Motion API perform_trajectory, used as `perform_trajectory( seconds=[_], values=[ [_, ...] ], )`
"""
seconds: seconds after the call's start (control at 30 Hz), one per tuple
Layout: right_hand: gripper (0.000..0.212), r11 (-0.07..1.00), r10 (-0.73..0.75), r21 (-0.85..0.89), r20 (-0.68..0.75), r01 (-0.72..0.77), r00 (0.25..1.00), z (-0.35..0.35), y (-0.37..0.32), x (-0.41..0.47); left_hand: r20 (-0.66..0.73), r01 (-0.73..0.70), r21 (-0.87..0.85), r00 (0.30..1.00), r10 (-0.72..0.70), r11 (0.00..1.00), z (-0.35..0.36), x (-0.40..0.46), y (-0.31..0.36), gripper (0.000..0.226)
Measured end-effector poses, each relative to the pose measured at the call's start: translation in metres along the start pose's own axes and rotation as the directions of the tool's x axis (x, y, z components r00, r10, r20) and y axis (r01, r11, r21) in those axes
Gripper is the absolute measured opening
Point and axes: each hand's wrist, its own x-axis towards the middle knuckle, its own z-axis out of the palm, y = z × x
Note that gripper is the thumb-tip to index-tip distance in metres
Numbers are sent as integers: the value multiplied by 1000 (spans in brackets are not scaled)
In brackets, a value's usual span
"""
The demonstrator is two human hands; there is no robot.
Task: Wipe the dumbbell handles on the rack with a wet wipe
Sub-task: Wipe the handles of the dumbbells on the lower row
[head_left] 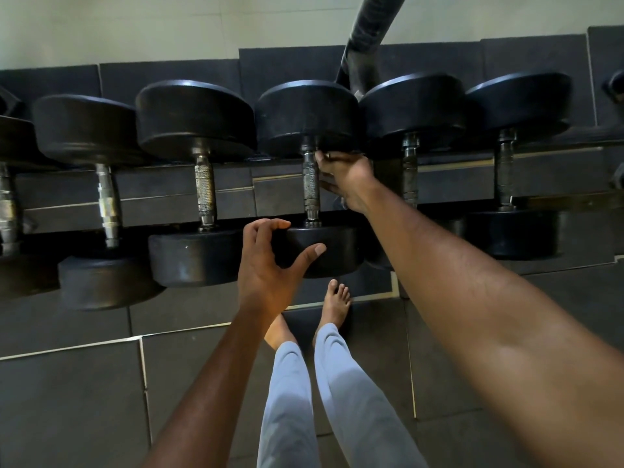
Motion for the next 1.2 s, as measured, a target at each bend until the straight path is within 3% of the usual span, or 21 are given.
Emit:
perform_trajectory(
  seconds=[0.2,0.33,0.43,0.57,0.7,0.8,0.87,0.93,1.0,1.07,1.13,1.2],
  values=[
    [2,999,31,-11,102,-30,994,-8,0,-20,-1,-6,-6,1000,6,1000,0,0,0,69],
    [25,991,123,-65,140,-115,982,-21,9,-34,16,2,16,1000,-2,1000,-2,1,0,70],
    [28,945,156,-313,163,-98,974,-31,9,-35,19,1,23,1000,-1,1000,-2,2,1,72],
    [24,799,142,-601,203,9,969,-37,10,-38,31,20,19,999,-21,1000,-4,2,2,71],
    [6,609,115,-776,290,163,950,-44,-11,-47,27,17,9,999,-18,1000,-2,2,1,70],
    [10,549,-113,-753,364,363,925,-36,-42,-58,25,26,23,999,-27,999,-3,3,1,73],
    [12,414,-336,-728,435,546,835,-19,-56,-65,33,20,20,999,-21,1000,-2,3,1,74],
    [19,146,-432,-738,552,659,713,-2,-59,-65,31,12,23,999,-12,1000,-2,2,0,72],
    [29,-182,-406,-768,628,614,664,12,-58,-60,24,9,21,1000,-9,1000,-2,2,-1,71],
    [37,-404,-357,-752,654,520,668,21,-55,-59,19,8,15,1000,-9,1000,-1,1,-1,70],
    [41,-485,-325,-729,663,483,674,26,-51,-61,16,6,12,1000,-6,1000,0,0,-2,70],
    [40,-470,-293,-739,646,482,705,28,-50,-62,19,3,13,1000,-3,1000,0,1,-4,69]
  ],
)
